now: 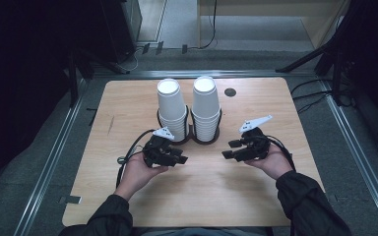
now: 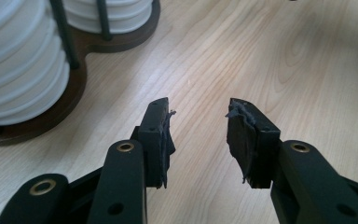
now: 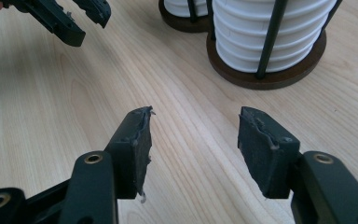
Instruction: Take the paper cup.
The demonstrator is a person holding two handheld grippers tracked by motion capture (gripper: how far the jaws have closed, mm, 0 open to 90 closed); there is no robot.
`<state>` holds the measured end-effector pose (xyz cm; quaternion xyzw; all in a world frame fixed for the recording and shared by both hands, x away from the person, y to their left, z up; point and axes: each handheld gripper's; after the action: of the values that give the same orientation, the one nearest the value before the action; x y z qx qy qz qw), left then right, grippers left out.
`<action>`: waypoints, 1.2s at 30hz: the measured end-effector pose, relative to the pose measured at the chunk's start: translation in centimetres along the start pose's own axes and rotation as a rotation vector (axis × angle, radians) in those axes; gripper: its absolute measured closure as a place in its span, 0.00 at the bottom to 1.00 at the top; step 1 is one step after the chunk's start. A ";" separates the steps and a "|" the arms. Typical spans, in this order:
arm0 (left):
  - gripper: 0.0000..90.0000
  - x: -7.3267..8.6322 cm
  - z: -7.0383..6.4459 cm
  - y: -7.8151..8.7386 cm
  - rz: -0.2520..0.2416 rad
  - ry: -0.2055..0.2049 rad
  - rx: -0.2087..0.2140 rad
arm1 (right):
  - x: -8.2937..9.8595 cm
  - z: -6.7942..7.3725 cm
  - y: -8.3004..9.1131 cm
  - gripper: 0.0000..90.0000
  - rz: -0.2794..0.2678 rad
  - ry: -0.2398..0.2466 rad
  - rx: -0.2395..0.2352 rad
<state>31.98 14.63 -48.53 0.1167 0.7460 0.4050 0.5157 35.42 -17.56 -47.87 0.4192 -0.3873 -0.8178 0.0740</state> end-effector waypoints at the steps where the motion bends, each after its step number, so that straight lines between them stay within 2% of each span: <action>1: 0.66 0.0 0.0 0.1 -0.005 0.003 -0.002 | 0.0 0.0 0.0 0.49 -0.003 0.003 0.001; 5: 0.77 -0.1 -0.4 0.3 -0.018 -0.005 -0.027 | -0.1 0.0 0.1 0.46 -0.005 0.008 0.011; 10: 0.81 -0.8 -0.6 0.1 -0.020 0.011 -0.007 | -0.1 -0.3 0.4 0.43 -0.007 -0.004 0.020; 11: 0.81 -0.9 -0.6 0.0 -0.023 0.006 0.002 | -0.1 -0.4 0.4 0.42 -0.013 0.001 0.035; 12: 0.81 -1.0 -0.5 -0.1 -0.029 -0.007 -0.004 | -0.3 -0.5 0.5 0.42 -0.014 0.018 0.076; 13: 0.81 -1.0 -0.5 -0.1 -0.029 -0.007 -0.004 | -0.5 -0.6 0.6 0.42 -0.017 0.029 0.092; 14: 0.81 -1.2 -0.4 -0.1 -0.025 -0.019 -0.012 | -0.8 -0.8 0.8 0.41 -0.028 0.020 0.081; 15: 0.81 -1.6 0.1 -0.1 -0.038 0.007 -0.011 | -1.0 -0.9 1.0 0.41 -0.037 0.005 0.069; 16: 0.81 -1.8 0.4 0.0 -0.040 0.010 -0.010 | -1.3 -1.0 1.1 0.41 -0.041 -0.012 0.062; 18: 0.81 -2.3 0.4 0.1 -0.037 -0.017 -0.027 | -1.7 -1.0 1.2 0.41 -0.038 -0.024 0.049; 20: 0.74 -2.8 0.3 0.3 -0.037 -0.054 -0.043 | -2.1 -0.8 1.3 0.40 -0.027 -0.016 0.050; 22: 0.76 -3.1 0.3 0.3 -0.038 -0.058 -0.050 | -2.5 -0.6 1.4 0.39 -0.027 -0.007 0.048; 23: 0.77 -3.4 0.5 0.5 -0.071 -0.045 -0.033 | -2.8 -0.6 1.4 0.39 -0.033 -0.011 0.037; 25: 0.78 -3.7 0.7 0.5 -0.078 -0.031 -0.040 | -3.5 -0.5 1.5 0.39 -0.015 -0.016 0.025; 27: 0.80 -4.0 0.8 0.6 -0.076 -0.023 -0.048 | -4.2 -0.1 1.8 0.39 0.002 0.004 0.033; 29: 0.82 -4.3 0.7 0.8 -0.091 -0.014 -0.051 | -5.0 0.3 2.3 0.41 -0.022 0.034 0.033; 32: 0.86 -4.7 0.6 0.9 -0.082 -0.013 -0.068 | -6.2 0.7 2.9 0.41 -0.036 0.055 0.035; 33: 0.89 -5.3 0.5 0.9 -0.045 -0.009 -0.117 | -6.6 0.8 3.1 0.41 -0.034 0.058 0.042; 36: 0.93 -5.9 0.5 0.9 -0.060 0.003 -0.103 | -7.7 0.7 3.5 0.39 -0.039 0.054 0.051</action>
<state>34.79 11.91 -43.98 0.0669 0.7279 0.4275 0.5319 39.05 -16.14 -40.38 0.4504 -0.3978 -0.7972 0.0580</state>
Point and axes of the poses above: each handheld gripper's, and its own axes: y roughly backward along the jaws, x roughly out of its underside, z roughly to its left, and after that the axes turned 10 degrees about -y, right-handed
